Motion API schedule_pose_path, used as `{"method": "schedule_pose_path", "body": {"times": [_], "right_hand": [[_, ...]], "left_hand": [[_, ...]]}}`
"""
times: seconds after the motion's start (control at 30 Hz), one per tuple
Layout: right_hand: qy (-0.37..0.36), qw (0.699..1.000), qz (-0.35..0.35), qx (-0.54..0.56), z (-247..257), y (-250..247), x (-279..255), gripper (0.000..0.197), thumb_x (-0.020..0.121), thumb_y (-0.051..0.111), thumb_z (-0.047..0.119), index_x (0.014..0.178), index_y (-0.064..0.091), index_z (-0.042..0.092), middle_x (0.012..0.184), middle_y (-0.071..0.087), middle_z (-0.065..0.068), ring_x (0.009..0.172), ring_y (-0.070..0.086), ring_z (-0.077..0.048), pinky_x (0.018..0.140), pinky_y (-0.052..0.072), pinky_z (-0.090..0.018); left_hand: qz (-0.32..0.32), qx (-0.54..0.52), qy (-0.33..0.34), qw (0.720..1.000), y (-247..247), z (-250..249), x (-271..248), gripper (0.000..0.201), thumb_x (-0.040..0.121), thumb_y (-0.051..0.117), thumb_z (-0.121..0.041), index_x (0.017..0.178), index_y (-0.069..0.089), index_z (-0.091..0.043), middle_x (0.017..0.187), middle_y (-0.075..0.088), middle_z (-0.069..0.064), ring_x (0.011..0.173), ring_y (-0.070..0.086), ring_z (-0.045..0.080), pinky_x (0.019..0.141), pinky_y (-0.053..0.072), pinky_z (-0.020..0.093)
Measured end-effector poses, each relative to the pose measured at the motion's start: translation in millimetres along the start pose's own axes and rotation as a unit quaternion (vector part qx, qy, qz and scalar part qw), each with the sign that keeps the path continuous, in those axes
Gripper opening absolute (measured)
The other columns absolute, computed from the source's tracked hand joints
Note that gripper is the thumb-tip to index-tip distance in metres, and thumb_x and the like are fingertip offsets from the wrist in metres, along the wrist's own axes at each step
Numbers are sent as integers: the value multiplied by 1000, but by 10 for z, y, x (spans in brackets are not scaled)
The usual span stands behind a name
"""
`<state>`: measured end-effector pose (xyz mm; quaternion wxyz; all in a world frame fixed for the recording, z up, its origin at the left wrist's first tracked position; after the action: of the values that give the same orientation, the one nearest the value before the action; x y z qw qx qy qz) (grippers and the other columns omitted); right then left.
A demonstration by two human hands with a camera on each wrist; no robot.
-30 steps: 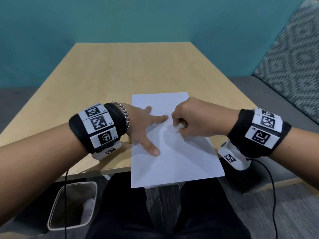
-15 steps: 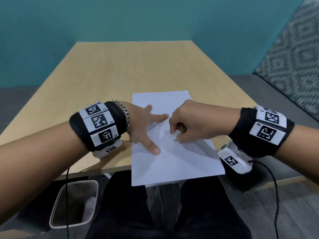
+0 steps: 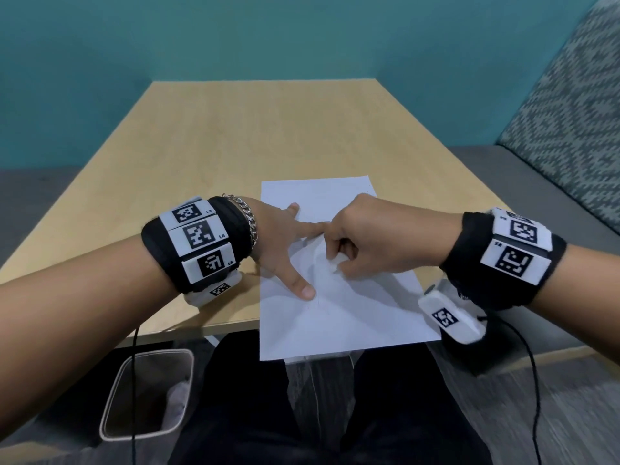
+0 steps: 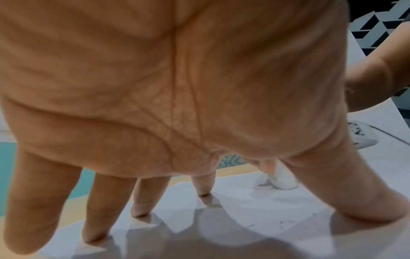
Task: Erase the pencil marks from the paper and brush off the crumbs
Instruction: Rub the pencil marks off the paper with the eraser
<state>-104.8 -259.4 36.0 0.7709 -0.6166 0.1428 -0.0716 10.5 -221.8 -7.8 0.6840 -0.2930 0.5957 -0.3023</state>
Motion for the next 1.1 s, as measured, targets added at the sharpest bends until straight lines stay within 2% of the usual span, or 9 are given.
{"method": "schedule_pose_path", "body": {"times": [0.1,0.2,0.37,0.53,0.67,0.73,0.83,1.0,1.1], "right_hand": [[7,1000,2,-16,-59,-23,-3,19,82,72,24,100,76,22,72,67,9,70,61,-3,68,57,-31],[41,998,-37,-30,-252,-111,-18,16,82,71,23,98,77,22,70,65,11,67,56,1,68,57,-34],[3,1000,21,5,-3,34,-151,15,81,75,28,96,76,27,73,69,11,72,63,-2,65,55,-25],[39,998,-29,-32,-215,-60,-50,13,80,65,20,90,74,21,74,67,8,71,60,-11,68,58,-41],[0,1000,18,-15,-23,29,-131,12,82,70,25,93,75,25,76,69,9,73,62,-6,66,55,-30],[14,1000,20,-19,-76,1,-108,14,81,72,26,94,75,25,76,69,10,72,62,-5,67,57,-33],[45,998,-19,-31,-243,-63,-68,12,79,68,22,89,74,22,75,68,9,71,61,-8,67,59,-42],[3,1000,26,-10,-10,43,-153,11,80,72,28,92,75,27,75,70,10,72,64,-5,65,57,-31],[28,999,3,-27,-149,-32,-100,9,79,71,24,88,74,24,73,68,10,70,62,-7,65,58,-37]], "left_hand": [[0,6,0,1000,6,7,26,137,44,58,-107,150,-19,-69,174,-20,7,142,50,34,115,42,52],[-4,5,-6,1000,10,19,28,137,47,58,-106,149,-24,-67,173,-23,4,149,41,33,117,39,54],[-1,-1,2,1000,18,12,28,143,34,53,-108,148,-24,-69,174,-22,5,151,38,36,117,38,56],[-5,6,-2,1000,15,19,34,139,40,54,-109,148,-25,-68,174,-23,4,149,41,34,117,39,54],[-3,2,0,1000,16,20,25,142,34,52,-109,148,-24,-69,174,-22,5,147,43,36,115,41,55],[-1,2,-2,1000,13,19,26,141,38,54,-109,148,-24,-69,174,-22,5,147,43,35,115,40,54],[-4,5,-5,1000,4,11,23,136,49,58,-106,149,-25,-66,173,-23,5,149,42,34,116,40,54],[-2,5,-2,1000,9,13,23,136,49,59,-105,150,-24,-66,174,-20,6,146,45,34,115,42,53],[-4,8,-2,1000,6,8,30,137,47,57,-106,149,-25,-67,173,-23,5,148,43,35,116,40,54]]}}
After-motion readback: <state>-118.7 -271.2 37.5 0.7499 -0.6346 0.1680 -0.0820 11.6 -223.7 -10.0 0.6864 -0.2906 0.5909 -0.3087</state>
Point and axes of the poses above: each hand's wrist, its own x-axis towards the middle knuckle, its own y-axis out of the palm, z = x × y, the point moved 8 cm from there along x, towards the middle knuckle
